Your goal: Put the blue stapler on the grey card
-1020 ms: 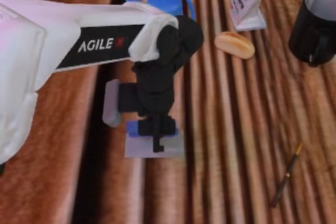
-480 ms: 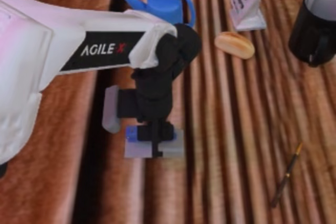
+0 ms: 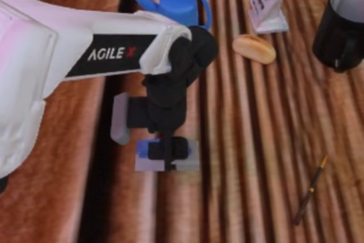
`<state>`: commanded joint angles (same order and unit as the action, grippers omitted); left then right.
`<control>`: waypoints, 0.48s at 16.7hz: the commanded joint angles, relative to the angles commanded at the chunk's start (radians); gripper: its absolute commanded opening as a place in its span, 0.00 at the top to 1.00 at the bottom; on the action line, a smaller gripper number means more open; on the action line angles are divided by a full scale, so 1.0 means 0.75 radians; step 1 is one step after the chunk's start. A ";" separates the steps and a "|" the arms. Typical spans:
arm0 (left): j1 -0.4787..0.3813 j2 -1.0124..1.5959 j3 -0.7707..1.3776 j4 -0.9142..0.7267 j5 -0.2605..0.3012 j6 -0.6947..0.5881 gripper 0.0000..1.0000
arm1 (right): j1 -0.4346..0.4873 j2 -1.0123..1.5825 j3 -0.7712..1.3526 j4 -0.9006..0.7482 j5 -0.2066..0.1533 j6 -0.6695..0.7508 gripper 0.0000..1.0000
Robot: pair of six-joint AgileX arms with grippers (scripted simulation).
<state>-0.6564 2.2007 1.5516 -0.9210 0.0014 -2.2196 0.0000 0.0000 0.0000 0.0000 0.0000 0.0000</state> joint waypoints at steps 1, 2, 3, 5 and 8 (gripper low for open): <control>0.000 0.000 0.000 0.000 0.000 0.000 0.10 | 0.000 0.000 0.000 0.000 0.000 0.000 0.00; 0.000 0.000 0.000 0.000 0.000 0.000 0.02 | 0.000 0.000 0.000 0.000 0.000 0.000 0.00; 0.000 0.000 0.000 0.000 0.000 0.000 0.00 | 0.000 0.000 0.000 0.000 0.000 0.000 0.00; 0.000 0.000 0.000 0.000 0.000 0.000 0.00 | 0.000 0.000 0.000 0.000 0.000 0.000 0.00; 0.000 0.000 0.000 0.000 0.000 0.000 0.00 | 0.000 0.000 0.000 0.000 0.000 0.000 0.00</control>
